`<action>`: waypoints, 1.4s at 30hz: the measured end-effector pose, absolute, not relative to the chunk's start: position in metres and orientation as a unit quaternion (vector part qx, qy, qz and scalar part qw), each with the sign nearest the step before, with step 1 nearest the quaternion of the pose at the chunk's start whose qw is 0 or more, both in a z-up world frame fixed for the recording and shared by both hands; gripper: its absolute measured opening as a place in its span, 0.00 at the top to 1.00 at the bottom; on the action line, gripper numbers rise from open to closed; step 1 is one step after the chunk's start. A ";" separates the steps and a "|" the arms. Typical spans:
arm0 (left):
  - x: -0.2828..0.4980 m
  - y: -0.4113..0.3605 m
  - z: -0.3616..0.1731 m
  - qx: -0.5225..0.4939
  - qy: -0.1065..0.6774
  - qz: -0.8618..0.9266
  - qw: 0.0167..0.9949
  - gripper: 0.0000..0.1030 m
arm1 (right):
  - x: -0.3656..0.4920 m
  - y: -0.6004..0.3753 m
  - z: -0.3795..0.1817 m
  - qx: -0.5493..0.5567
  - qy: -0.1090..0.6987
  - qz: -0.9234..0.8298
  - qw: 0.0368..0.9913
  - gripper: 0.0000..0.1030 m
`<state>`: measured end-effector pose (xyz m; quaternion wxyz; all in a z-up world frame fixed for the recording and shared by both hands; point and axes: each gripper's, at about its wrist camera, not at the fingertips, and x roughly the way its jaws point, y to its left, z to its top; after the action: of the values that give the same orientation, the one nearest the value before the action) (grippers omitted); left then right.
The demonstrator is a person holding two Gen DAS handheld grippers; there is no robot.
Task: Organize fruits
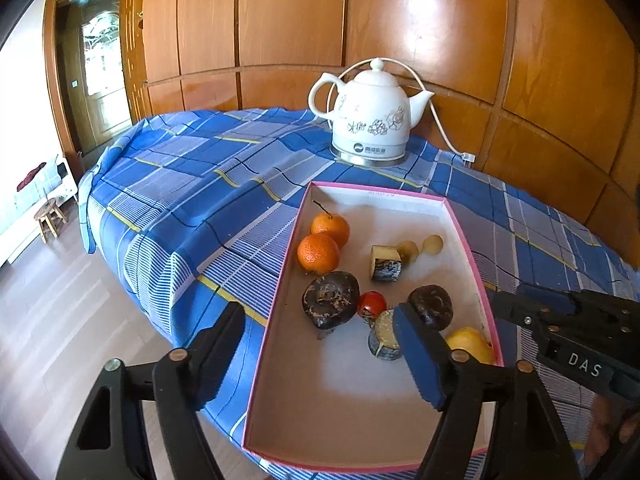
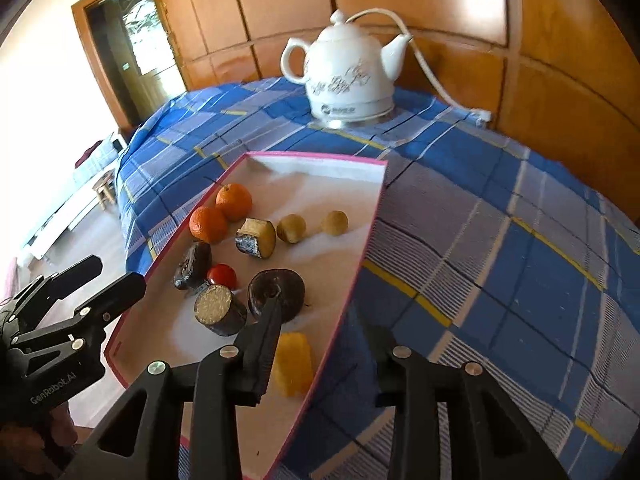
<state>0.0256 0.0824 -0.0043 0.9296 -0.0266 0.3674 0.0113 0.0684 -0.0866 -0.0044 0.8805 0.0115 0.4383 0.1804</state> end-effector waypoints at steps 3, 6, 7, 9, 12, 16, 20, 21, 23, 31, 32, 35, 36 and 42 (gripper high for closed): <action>0.016 0.081 -0.001 -0.029 0.355 0.012 0.934 0.17 | 0.056 -0.091 0.001 0.022 0.425 0.155 0.891 0.58; 0.008 0.079 0.002 -0.030 0.345 0.008 0.938 0.11 | 0.042 -0.097 0.004 0.035 0.414 0.133 0.900 0.47; 0.006 0.079 0.002 -0.030 0.343 0.006 0.939 0.10 | 0.037 -0.098 0.005 0.037 0.410 0.125 0.903 0.47; 0.000 0.077 0.003 -0.029 0.338 0.002 0.941 0.09 | 0.027 -0.100 0.006 0.038 0.403 0.111 0.908 0.46; -0.006 0.074 0.002 -0.029 0.335 -0.002 0.942 0.06 | 0.014 -0.101 0.008 0.034 0.393 0.086 0.915 0.46; -0.011 0.072 0.003 -0.027 0.333 -0.004 0.943 0.03 | 0.005 -0.102 0.008 0.033 0.390 0.075 0.917 0.46; -0.016 0.072 0.006 -0.026 0.326 -0.004 0.945 0.01 | 0.001 -0.097 0.008 0.023 0.388 0.075 0.918 0.46; -0.017 0.072 0.007 -0.026 0.324 -0.003 0.946 0.01 | 0.000 -0.094 0.009 0.018 0.385 0.075 0.920 0.46; -0.018 0.073 0.008 -0.027 0.321 -0.002 0.947 0.00 | -0.004 -0.091 0.010 0.012 0.380 0.075 0.922 0.46; -0.021 0.075 0.009 -0.028 0.318 -0.001 0.948 0.00 | -0.008 -0.090 0.012 0.007 0.374 0.065 0.925 0.46; -0.021 0.076 0.009 -0.028 0.317 -0.001 0.948 0.00 | -0.009 -0.090 0.012 0.007 0.374 0.065 0.925 0.46; -0.022 0.076 0.011 -0.030 0.314 -0.002 0.949 0.00 | -0.009 -0.089 0.013 0.004 0.371 0.064 0.926 0.46; -0.022 0.076 0.011 -0.029 0.313 -0.002 0.949 0.00 | -0.009 -0.089 0.013 0.004 0.371 0.064 0.926 0.46; -0.022 0.075 0.012 -0.028 0.310 -0.001 0.950 0.00 | -0.010 -0.088 0.013 0.002 0.371 0.065 0.926 0.46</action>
<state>-0.0224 0.0750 0.0122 0.9502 -0.0280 0.3103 -0.0013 -0.0100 -0.0883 0.0129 0.9262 0.0016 0.3715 0.0650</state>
